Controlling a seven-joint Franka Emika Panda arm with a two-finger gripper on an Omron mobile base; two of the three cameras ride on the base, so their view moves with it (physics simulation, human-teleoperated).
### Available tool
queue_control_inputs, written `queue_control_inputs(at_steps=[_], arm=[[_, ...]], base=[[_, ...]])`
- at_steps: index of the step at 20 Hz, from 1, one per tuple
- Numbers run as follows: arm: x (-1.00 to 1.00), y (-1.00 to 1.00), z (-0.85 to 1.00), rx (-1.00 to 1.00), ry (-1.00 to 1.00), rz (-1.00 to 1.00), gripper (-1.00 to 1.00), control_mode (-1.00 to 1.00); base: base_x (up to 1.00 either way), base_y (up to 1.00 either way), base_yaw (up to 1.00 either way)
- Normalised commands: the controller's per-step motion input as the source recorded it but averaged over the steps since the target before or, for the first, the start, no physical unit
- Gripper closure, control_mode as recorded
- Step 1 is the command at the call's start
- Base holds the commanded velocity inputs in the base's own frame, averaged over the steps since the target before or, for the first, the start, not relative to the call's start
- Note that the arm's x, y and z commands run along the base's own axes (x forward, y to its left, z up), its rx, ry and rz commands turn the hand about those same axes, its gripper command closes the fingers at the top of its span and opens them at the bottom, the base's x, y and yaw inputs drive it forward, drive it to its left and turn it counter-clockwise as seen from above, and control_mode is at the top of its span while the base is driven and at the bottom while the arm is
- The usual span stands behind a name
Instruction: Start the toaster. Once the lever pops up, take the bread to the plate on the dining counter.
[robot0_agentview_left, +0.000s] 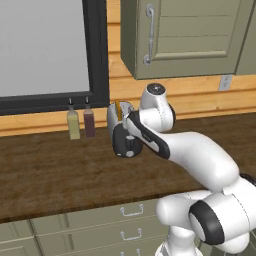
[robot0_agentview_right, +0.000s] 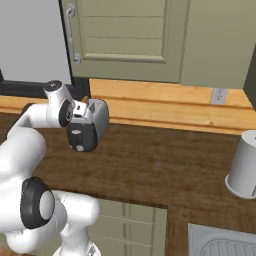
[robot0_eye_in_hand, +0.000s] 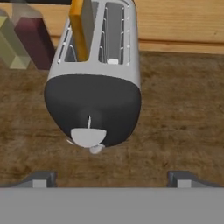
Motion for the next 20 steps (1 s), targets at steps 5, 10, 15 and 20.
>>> queue_control_inputs(at_steps=[5, 10, 15, 20], arm=[[0.17, 0.00, -0.12, 0.00, 0.00, 0.00, -1.00, -1.00], [0.36, 0.00, -0.04, 0.00, 0.00, 0.00, -1.00, -1.00], [0.24, 0.00, -0.13, 0.00, 0.00, 0.00, -1.00, -1.00], [0.04, 0.00, -0.26, 0.00, -0.01, 0.00, -1.00, -1.00]], base=[[0.00, 0.00, 0.00], [0.00, 0.00, 0.00], [0.00, 0.00, 0.00], [0.00, 0.00, 0.00]])
